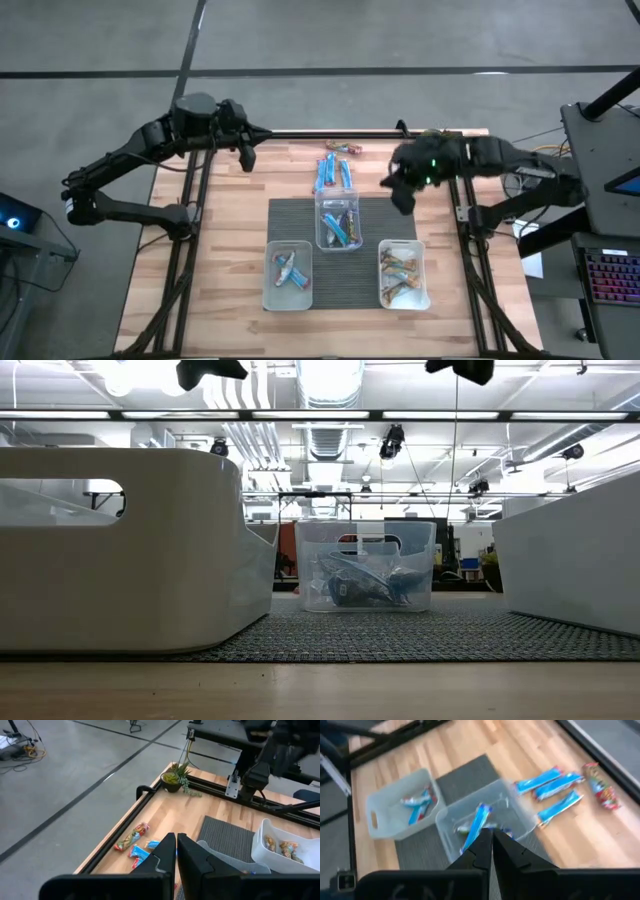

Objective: Pick and place Granola Bars by type
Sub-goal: Put the red granola bar into the gray bin

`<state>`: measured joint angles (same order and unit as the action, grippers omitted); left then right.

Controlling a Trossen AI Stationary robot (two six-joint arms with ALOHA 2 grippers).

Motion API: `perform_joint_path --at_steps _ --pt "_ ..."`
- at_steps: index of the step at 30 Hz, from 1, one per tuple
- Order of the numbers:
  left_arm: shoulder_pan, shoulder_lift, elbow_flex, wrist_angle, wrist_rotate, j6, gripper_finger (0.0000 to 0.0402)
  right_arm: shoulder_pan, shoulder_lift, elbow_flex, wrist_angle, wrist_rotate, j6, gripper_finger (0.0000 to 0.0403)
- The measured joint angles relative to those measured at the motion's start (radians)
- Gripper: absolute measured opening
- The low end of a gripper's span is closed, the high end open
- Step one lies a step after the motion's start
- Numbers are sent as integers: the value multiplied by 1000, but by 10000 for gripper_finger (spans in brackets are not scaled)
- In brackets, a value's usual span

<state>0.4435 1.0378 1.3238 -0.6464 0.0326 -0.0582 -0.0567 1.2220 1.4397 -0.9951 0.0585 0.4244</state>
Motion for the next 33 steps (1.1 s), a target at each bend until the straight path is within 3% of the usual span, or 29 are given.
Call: perform_joint_path --at_steps 6,15,24,33 --pt "0 0 -2 1 0 -2 1 -148 4 43 0 -60 -77 8" --pt "0 4 -2 1 0 -15 1 -274 23 32 1 -148 -118 8" --pt "0 8 -3 1 0 -24 1 -331 105 39 10 -149 -79 8" --pt "0 8 -3 -1 0 59 1 -347 239 156 10 -149 -81 8"
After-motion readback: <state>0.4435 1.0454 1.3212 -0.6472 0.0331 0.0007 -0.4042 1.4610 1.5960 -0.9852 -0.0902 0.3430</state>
